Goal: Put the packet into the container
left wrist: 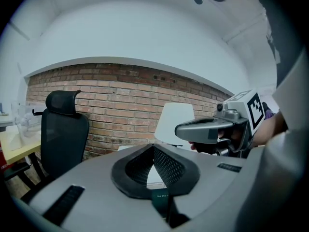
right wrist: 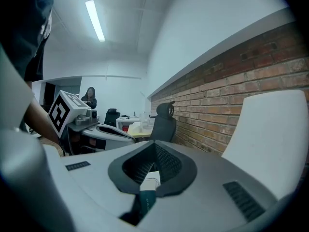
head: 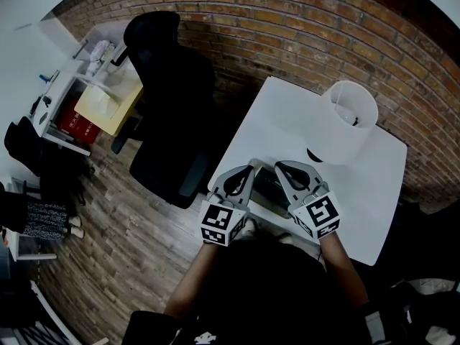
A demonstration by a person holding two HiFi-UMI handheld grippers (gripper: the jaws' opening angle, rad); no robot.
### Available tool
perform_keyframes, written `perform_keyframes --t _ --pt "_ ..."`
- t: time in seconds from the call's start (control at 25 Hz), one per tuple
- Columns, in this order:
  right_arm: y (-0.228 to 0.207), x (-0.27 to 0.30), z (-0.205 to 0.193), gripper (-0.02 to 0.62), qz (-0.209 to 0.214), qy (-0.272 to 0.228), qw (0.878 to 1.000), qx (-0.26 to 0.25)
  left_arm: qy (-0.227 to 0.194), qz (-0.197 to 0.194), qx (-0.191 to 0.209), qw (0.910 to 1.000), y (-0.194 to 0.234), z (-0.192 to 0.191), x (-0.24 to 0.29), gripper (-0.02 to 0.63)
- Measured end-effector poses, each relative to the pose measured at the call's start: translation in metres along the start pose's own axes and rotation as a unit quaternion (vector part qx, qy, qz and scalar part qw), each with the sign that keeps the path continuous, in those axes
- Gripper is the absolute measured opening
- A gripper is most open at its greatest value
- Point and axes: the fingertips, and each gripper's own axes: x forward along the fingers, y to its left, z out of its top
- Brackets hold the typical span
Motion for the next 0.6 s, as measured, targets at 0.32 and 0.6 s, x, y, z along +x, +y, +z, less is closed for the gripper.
perform_keyframes --t 0.32,0.6 --pt "-0.002 -0.001 0.002 0.005 -0.003 -0.009 1.000 0.004 -0.027 0.011 0.015 0.9995 0.003 0.016 -0.005 0.005" --pt "-0.002 0.000 0.008 0.005 -0.001 -0.017 1.000 -0.005 -0.043 0.015 0.023 0.9987 0.007 0.032 -0.008 0.005"
